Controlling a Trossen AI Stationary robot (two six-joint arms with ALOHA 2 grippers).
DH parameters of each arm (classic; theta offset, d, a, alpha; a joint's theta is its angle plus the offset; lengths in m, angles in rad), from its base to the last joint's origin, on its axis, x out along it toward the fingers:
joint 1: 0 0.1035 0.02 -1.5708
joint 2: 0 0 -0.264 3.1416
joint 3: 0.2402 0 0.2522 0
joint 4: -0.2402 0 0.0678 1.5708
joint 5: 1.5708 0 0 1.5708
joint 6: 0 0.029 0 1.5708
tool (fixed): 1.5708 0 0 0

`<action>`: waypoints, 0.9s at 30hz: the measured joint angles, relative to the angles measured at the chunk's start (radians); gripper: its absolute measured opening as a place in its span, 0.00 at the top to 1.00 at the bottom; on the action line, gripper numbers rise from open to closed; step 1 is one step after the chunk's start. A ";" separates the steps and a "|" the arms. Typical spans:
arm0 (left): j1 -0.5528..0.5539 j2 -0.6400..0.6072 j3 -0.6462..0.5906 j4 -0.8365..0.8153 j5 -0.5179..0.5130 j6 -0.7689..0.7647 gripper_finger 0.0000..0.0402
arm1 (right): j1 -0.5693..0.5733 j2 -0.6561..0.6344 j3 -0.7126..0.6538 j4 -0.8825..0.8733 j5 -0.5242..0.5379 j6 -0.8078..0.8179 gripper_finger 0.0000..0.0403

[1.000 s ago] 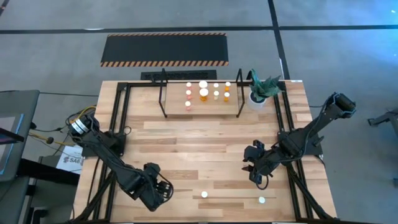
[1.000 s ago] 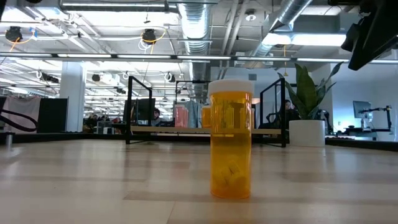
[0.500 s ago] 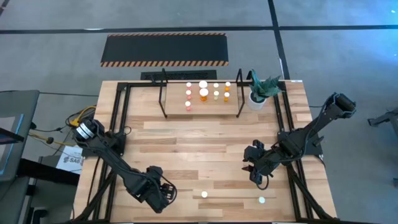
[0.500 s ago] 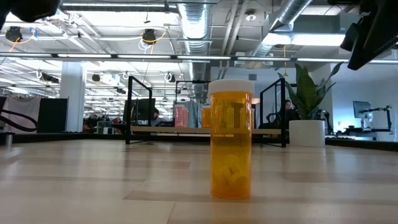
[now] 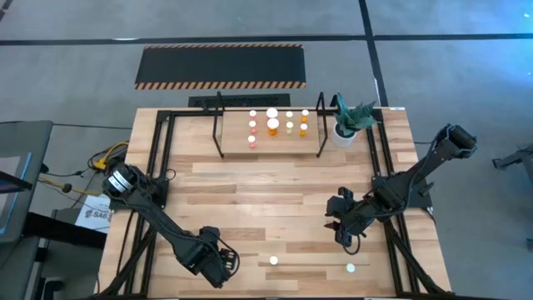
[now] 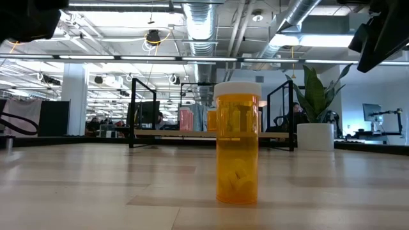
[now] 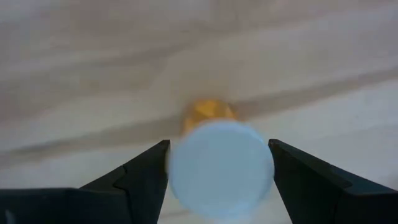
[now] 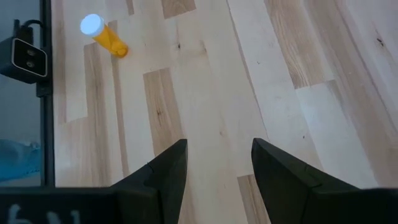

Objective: Pick and place medicine bottles onto shelf by color
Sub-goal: Put the large orange pill bottle on the shelf aligned with the other large orange pill bottles

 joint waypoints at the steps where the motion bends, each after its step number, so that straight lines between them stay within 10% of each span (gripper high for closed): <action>1: 0.002 0.003 0.000 0.013 0.012 0.000 0.37 | 0.000 0.000 0.000 -0.001 0.000 0.000 0.50; 27: 0.134 0.000 0.056 0.026 0.015 0.259 0.51 | -0.066 0.000 0.000 -0.002 0.002 -0.041 0.50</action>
